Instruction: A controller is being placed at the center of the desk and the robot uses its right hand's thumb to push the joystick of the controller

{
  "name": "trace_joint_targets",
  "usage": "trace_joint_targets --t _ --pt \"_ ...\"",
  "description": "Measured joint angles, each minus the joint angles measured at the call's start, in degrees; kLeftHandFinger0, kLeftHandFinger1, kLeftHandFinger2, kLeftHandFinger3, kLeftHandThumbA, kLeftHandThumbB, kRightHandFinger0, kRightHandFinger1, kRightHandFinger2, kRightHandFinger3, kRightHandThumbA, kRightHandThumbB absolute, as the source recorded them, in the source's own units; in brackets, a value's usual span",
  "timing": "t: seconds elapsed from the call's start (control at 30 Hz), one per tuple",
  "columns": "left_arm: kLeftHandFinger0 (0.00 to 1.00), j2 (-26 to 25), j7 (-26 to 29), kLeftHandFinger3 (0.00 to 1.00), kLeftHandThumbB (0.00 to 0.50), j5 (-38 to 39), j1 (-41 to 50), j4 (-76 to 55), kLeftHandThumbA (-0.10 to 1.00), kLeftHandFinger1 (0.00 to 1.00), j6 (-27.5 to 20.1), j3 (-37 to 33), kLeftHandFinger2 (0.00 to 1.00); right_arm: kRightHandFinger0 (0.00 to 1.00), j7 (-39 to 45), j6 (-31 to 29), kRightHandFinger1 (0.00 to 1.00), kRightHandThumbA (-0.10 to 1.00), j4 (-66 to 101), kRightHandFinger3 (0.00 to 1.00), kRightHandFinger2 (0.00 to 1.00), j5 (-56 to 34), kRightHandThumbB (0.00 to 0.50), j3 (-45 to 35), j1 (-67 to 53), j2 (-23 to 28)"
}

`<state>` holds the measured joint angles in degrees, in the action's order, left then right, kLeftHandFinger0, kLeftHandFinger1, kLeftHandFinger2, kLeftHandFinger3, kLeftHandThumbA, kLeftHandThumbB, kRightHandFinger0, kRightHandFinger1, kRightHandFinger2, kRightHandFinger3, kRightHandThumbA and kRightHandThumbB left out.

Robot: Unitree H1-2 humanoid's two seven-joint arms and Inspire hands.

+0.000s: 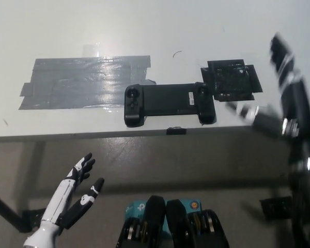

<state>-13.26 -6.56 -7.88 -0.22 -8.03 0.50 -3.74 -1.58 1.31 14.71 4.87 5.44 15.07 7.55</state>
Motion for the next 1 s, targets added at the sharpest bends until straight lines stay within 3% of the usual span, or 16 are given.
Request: trace_joint_targets --t 0.2,0.7,1.0 --pt "1.00 -0.5 0.0 1.00 0.212 -0.1 -0.7 0.0 0.80 1.00 -0.2 0.1 1.00 1.00 1.6 -1.5 1.00 1.00 -3.4 1.00 1.00 3.2 0.201 5.6 -10.2 0.9" --pt "1.00 -0.5 0.0 1.00 0.212 -0.3 0.3 -0.4 0.79 1.00 -0.4 0.0 1.00 1.00 2.0 -2.5 1.00 1.00 -11.4 1.00 1.00 8.7 0.197 6.5 -9.2 2.8" --pt "1.00 -0.5 0.0 1.00 0.211 -0.3 0.4 -1.1 0.80 1.00 -0.4 0.1 1.00 1.00 2.3 -2.5 1.00 1.00 -11.4 1.00 1.00 9.6 0.222 6.8 -9.2 2.8"
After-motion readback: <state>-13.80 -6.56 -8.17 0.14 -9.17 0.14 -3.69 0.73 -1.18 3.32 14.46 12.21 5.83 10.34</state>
